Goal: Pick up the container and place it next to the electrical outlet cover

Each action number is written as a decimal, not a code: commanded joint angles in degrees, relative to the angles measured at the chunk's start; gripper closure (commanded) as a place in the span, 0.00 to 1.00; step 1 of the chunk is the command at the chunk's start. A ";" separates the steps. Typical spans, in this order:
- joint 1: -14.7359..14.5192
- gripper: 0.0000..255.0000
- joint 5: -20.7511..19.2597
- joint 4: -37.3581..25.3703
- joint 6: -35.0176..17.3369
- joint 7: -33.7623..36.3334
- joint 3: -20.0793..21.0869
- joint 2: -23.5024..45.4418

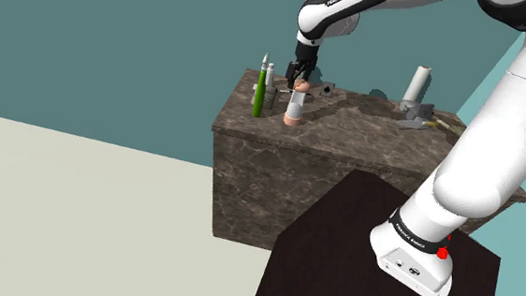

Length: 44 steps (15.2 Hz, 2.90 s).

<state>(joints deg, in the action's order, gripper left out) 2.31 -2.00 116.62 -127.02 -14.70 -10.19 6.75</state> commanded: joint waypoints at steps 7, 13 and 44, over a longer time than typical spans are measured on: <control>0.00 1.00 0.01 -0.04 -0.01 0.01 0.01 0.04; -0.01 1.00 0.01 -0.02 -0.05 0.02 0.01 0.06; -0.26 1.00 -0.57 -17.37 22.22 -0.34 0.07 -4.93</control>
<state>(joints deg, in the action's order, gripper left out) 2.01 -2.58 99.97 -105.54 -14.93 -10.09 1.82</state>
